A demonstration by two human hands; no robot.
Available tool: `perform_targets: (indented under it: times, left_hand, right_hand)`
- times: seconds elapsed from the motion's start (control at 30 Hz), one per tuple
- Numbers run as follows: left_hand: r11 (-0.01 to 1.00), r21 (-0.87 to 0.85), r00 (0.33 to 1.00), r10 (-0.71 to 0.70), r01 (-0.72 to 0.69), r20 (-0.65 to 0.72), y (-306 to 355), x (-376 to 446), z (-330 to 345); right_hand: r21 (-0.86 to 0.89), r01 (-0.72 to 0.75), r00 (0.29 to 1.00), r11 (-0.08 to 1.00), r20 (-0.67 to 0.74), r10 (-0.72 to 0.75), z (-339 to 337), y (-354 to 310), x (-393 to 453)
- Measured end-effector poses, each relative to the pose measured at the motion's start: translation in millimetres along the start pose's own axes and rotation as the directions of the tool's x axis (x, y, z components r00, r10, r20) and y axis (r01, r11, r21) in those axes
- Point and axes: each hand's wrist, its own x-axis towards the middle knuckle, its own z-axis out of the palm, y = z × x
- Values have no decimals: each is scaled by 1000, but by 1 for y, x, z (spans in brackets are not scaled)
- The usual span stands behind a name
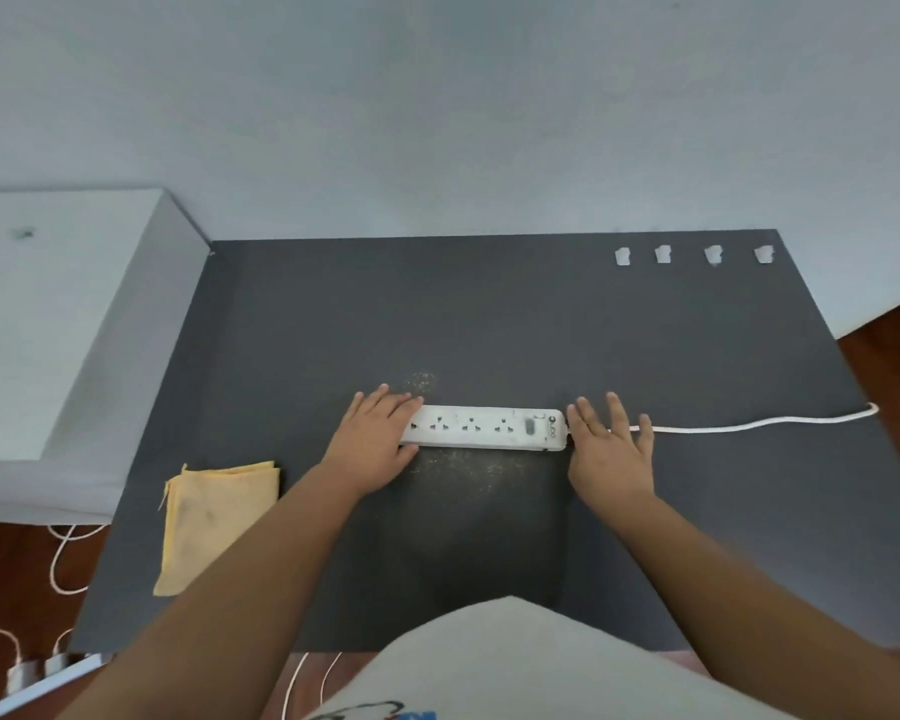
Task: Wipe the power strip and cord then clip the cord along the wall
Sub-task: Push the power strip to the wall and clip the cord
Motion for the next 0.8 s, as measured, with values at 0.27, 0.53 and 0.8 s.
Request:
perform_targets:
  times: [0.27,0.53,0.8]
  left_hand:
    - [998,51,999,-32,30,35,4,9,-5]
    - [1000,-14,979,-3,0,-203,3,5,-21]
    - [998,22,961,55,-51,-269,-8,43,-70]
  right_hand:
    - [28,86,996,996,-33,-85,8,39,21]
    - [189,207,936,960,-324,-138,4,52,37]
    - [353,157,977,923,-190,-93,-37,115,79]
